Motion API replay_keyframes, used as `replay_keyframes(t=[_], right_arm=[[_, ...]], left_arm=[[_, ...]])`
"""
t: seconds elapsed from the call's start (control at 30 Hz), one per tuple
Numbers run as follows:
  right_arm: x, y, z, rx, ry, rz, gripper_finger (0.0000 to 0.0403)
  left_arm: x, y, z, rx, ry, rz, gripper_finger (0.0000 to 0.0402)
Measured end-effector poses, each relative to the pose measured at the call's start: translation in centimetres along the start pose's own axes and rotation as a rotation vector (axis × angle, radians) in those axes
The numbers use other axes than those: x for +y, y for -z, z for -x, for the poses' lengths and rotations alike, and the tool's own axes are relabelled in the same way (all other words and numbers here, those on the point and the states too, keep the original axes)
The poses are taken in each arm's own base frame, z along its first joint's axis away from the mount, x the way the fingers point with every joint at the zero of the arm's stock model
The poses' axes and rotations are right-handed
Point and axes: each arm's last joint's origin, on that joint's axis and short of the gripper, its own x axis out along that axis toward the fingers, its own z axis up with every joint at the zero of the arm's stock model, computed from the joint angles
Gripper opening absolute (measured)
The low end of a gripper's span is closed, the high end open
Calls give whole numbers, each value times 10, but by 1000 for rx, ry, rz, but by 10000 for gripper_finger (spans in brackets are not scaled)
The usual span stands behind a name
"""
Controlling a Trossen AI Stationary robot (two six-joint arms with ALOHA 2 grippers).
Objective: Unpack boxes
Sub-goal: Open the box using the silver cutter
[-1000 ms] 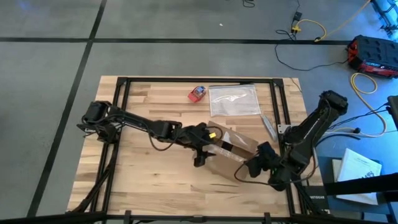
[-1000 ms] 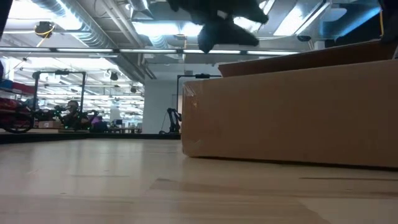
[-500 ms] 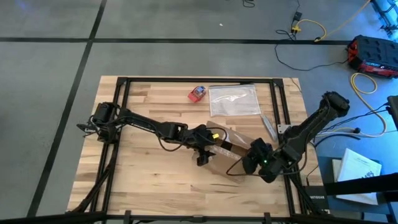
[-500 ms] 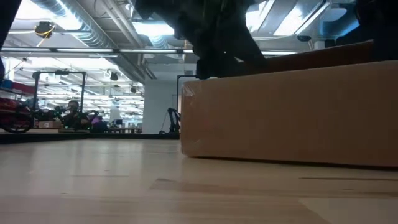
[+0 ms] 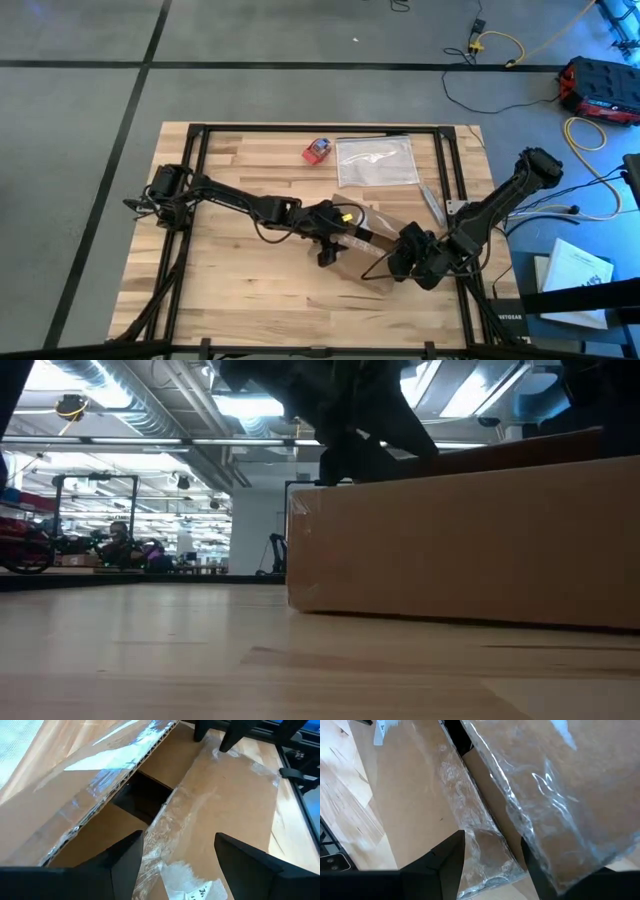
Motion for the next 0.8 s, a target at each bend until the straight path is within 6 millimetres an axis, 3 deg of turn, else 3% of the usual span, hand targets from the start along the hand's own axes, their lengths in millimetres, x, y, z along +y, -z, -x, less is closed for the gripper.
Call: replay_keyframes(t=[0.2,0.67,0.8], right_arm=[[0,0,0,3,-4,-1,182],[1,1,0,30,-9,31,182],[1,1,0,32,-8,35,182]], left_arm=[[11,3,0,64,13,16,234],[38,-7,0,22,-38,-36,234],[44,-1,-11,31,-42,-17,234]])
